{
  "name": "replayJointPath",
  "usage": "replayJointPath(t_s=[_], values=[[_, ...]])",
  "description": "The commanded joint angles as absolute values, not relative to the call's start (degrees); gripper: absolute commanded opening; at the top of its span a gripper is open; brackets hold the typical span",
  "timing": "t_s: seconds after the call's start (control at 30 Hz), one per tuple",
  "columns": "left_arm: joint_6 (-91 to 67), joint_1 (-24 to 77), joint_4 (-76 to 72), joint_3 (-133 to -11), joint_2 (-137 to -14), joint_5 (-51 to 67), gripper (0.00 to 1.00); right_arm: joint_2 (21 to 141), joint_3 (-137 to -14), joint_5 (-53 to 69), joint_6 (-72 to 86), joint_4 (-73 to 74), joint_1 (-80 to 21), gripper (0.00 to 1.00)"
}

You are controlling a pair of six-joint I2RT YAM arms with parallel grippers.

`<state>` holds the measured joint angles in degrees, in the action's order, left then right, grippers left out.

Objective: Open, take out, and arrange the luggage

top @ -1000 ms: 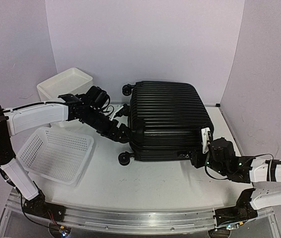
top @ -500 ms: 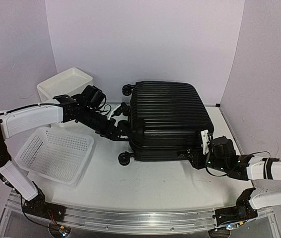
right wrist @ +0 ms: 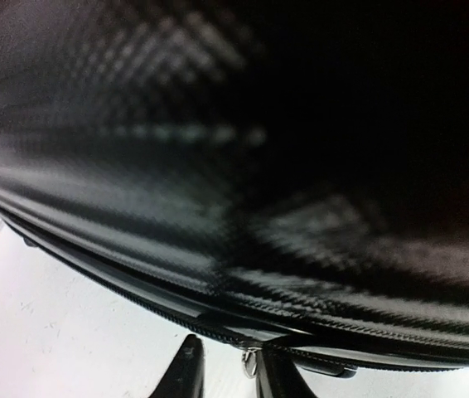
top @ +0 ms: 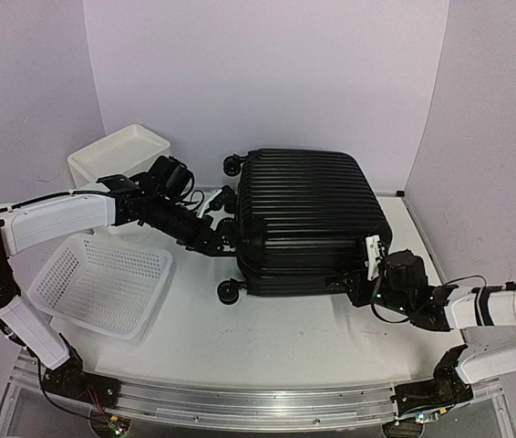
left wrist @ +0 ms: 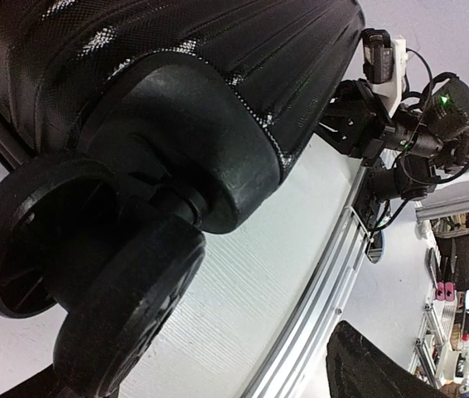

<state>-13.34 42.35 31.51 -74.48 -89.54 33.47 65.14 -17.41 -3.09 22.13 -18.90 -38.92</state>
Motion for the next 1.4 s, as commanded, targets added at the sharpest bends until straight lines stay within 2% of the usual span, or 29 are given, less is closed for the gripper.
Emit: replayJointPath(t_s=[0.0, 0.23, 0.4, 0.67, 0.77, 1.03, 1.13, 1.23, 1.37], values=[[-13.65, 42.71, 27.54, -73.83, -85.93, 35.89, 0.85, 66.68, -17.21, -5.71, 24.59, -24.81, -38.83, 0.17], [-15.14, 42.71, 27.49, -72.78, -85.69, 33.16, 0.85, 66.19, -16.57, -10.92, 24.29, -24.96, -39.92, 0.14], [-16.36, 42.8, 27.21, -71.98, -84.63, 28.78, 0.89, 65.9, -19.05, -12.8, 21.91, -20.43, -41.43, 0.0], [-17.06, 43.68, 23.99, -67.4, -78.07, 15.63, 0.96, 66.01, -22.43, -15.03, 20.77, -12.99, -42.8, 0.0], [-13.8, 43.83, 23.81, -68.29, -78.96, 17.59, 0.97, 66.76, -24.4, -14.19, 20.5, -9.78, -42.94, 0.0], [8.82, 43.95, 22.97, -71.78, -82.6, 20.78, 0.99, 66.8, -26.92, -12.61, 20.04, -5.86, -43.11, 0.0], [11.69, 43.93, 20.94, -73.49, -85.54, 23.04, 0.99, 67.61, -28.46, -12.96, 20.07, -3.61, -43.09, 0.0], [11.74, 44.03, 19.93, -76.02, -89.88, 27.56, 0.96, 69.04, -30.02, -12.52, 19.54, -1.95, -43.07, 0.0], [11.88, 44.03, 18.99, -76.47, -92.87, 23.94, 0.89, 69.18, -31.2, -12.97, 19.6, -0.33, -43.18, 0.0]])
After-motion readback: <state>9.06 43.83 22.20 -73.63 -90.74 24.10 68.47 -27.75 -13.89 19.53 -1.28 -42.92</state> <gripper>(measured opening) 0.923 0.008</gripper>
